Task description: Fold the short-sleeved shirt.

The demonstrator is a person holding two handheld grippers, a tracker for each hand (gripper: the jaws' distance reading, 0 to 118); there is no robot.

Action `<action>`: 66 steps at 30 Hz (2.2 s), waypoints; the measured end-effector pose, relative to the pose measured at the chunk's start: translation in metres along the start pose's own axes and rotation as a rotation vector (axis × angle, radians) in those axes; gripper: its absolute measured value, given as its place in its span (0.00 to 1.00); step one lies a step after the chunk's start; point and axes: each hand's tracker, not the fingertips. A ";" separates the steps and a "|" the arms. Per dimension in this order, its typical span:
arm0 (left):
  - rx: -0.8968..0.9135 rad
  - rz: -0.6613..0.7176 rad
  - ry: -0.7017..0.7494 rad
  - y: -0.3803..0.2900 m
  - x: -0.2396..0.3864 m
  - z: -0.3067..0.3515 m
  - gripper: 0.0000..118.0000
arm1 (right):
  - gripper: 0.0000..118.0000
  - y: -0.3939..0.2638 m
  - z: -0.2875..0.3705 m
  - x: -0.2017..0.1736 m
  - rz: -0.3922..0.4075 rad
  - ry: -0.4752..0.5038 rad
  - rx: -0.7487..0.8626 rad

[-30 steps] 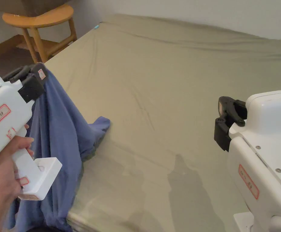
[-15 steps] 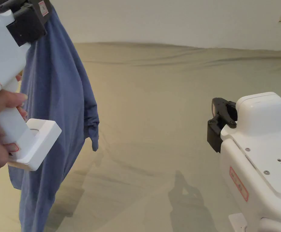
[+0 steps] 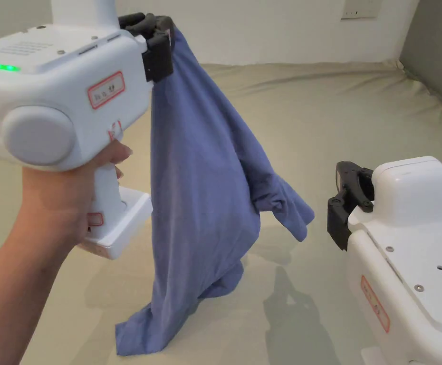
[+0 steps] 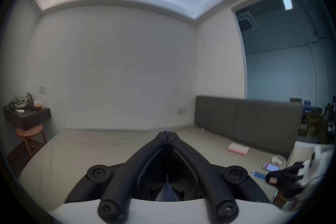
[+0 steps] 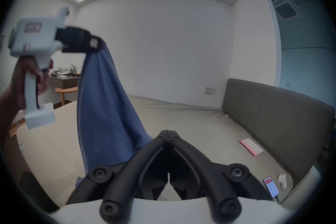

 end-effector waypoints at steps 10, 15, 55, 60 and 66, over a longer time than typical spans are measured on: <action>-0.542 0.034 0.005 -0.205 0.023 -0.092 0.00 | 0.00 -0.039 -0.037 0.024 -0.026 -0.036 -0.123; -0.781 0.068 0.019 -0.302 0.025 -0.080 0.00 | 0.00 -0.055 -0.051 0.025 -0.030 -0.038 -0.176; -0.059 -0.104 0.381 -0.083 0.031 0.142 0.00 | 0.00 0.021 0.008 -0.070 0.086 0.109 0.075; -0.048 -0.133 0.377 -0.081 0.031 0.139 0.00 | 0.00 0.024 0.005 -0.076 0.085 0.108 0.073; -0.152 -0.115 0.361 -0.100 0.018 0.120 0.00 | 0.00 0.016 -0.004 -0.077 0.098 0.107 0.050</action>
